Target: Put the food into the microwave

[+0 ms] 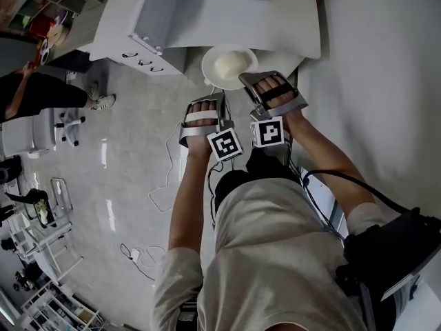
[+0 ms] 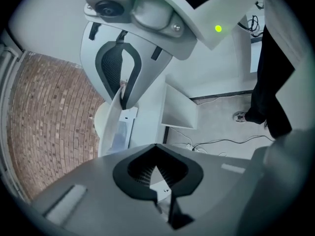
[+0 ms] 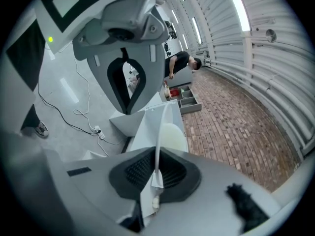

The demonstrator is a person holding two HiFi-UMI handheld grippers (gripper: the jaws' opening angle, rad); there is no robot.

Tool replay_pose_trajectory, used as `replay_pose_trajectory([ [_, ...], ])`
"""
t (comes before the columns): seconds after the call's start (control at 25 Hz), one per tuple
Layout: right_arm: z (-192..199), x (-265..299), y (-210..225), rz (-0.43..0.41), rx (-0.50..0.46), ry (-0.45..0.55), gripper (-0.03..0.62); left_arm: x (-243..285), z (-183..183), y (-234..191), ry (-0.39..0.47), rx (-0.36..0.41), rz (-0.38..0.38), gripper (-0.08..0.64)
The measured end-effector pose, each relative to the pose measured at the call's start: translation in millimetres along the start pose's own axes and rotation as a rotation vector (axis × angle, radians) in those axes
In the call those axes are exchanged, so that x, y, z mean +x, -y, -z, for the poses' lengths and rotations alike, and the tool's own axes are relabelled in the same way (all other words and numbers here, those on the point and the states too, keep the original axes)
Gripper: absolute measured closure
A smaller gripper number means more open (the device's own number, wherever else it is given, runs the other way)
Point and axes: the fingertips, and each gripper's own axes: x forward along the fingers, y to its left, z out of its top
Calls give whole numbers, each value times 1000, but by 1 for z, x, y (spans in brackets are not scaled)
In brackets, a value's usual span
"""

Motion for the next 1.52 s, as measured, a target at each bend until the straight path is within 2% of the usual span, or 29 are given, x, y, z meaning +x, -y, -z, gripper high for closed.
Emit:
replay_pose_trajectory([
  [0.16,19,28,10,6,-35,15,566,23,1,-21,-30,-4,-17,554],
  [0.24,22,36,14,5,-26,20,566,31,2,-23,-25,-19,-12,553],
  [0.4,29,47,31,20,-19,15,566,43,6,-40,-38,-4,-4,554],
  [0.56,44,65,41,18,-20,11,566,68,-1,-63,-12,-14,-49,554],
  [0.76,58,90,47,11,-30,-5,566,96,-2,-85,17,0,-59,554],
  [1.08,92,142,56,-10,-21,-53,566,148,-9,-116,56,9,-42,554],
  [1.2,97,160,61,-10,-3,-61,566,161,-3,-122,44,19,15,554],
  [1.32,102,179,65,-13,9,-72,566,180,4,-134,46,27,6,554],
  [1.44,105,193,70,-19,-1,-79,566,190,12,-139,37,35,40,554],
  [1.52,106,201,69,-27,-6,-75,566,200,15,-146,40,33,27,554],
])
